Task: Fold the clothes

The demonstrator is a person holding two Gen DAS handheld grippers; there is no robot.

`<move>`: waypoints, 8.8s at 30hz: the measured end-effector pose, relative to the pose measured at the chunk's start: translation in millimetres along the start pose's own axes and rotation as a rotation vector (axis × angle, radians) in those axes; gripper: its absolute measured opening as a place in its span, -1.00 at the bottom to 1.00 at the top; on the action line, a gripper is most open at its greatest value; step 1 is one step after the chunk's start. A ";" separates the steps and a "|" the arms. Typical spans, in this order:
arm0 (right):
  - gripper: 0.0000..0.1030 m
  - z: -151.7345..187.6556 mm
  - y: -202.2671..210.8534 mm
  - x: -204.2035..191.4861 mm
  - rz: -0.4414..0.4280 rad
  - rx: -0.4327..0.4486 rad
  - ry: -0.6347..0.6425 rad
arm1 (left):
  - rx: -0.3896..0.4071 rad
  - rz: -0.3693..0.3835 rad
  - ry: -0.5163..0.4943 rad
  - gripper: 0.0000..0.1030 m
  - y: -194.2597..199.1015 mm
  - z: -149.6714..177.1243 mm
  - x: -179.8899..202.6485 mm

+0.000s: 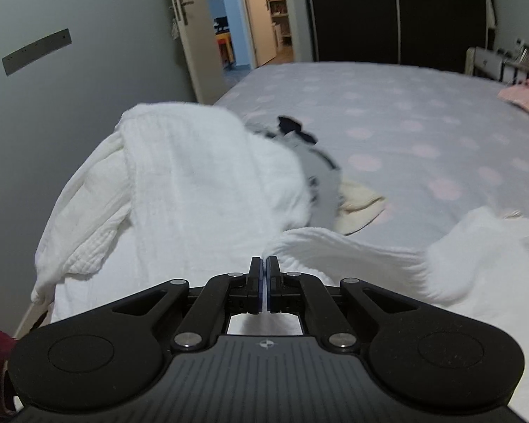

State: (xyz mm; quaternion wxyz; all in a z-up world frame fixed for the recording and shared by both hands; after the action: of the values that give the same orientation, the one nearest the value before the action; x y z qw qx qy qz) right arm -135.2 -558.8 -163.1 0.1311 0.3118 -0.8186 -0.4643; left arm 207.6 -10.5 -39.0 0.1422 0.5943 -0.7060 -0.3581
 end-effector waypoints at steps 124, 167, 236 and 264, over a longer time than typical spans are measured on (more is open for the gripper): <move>-0.09 210.2 39.7 -108.5 -0.230 -0.014 1.477 | 0.101 0.588 -1.201 -0.33 62.3 222.7 255.1; -0.34 85.2 30.1 -98.7 -0.237 0.035 0.930 | 0.053 0.553 -0.861 -0.27 42.7 145.8 196.0; -0.91 236.7 192.7 -28.7 -0.391 -0.374 1.669 | -0.294 0.800 -1.338 -0.95 211.9 280.6 158.0; -0.34 120.9 121.5 -104.4 -0.359 -0.106 0.897 | -0.267 0.817 -0.421 -0.49 283.6 111.7 208.2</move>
State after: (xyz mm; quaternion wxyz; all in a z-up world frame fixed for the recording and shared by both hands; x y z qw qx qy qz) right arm -162.9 -365.3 -117.6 0.4045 0.6103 -0.5900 -0.3403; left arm -124.2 -158.2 27.0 0.2002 0.1594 -0.8431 -0.4730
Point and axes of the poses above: each gripper's, at about its wrist camera, not at the fingertips, and y roughly against the way its jaws point, x to its right, z to its underside, the point moved 6 cm from there along -y, roughly the way its jaws point, and after that the axes turned 4 degrees about -y, right-handed, at the moved point
